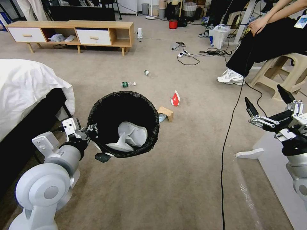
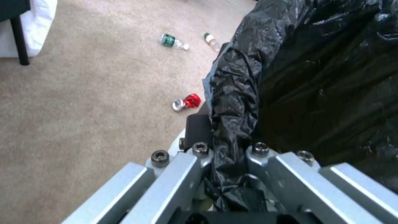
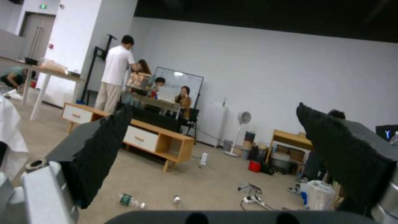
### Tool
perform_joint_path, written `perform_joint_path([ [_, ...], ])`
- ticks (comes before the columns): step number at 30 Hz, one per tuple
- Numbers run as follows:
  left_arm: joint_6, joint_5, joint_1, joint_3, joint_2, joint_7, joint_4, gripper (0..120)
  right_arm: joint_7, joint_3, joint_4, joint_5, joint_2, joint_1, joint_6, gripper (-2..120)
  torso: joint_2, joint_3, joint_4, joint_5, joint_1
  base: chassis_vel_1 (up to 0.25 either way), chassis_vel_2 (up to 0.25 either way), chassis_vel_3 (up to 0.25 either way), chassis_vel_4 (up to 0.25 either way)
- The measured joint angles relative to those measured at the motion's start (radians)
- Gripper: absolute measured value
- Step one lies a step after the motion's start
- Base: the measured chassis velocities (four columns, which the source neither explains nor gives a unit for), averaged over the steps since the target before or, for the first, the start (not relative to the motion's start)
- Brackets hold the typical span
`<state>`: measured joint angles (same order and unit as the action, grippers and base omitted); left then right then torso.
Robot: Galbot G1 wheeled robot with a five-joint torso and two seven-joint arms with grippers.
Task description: Pick up the trash bin and place the garbage on the floor into it.
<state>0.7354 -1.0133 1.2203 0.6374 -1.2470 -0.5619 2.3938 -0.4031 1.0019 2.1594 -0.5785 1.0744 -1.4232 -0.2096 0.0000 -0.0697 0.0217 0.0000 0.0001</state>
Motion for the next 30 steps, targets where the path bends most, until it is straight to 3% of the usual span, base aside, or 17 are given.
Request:
perform_joint_path([
  [30, 0.0, 0.001, -0.004, 0.001, -0.003, 0.003, -0.003, 3, -0.002, 0.0, -0.004, 0.0, -0.002, 0.005, 0.001, 100, 0.0, 0.0, 0.0002, 0.0, 0.0, -0.072, 0.068, 0.064, -0.063],
])
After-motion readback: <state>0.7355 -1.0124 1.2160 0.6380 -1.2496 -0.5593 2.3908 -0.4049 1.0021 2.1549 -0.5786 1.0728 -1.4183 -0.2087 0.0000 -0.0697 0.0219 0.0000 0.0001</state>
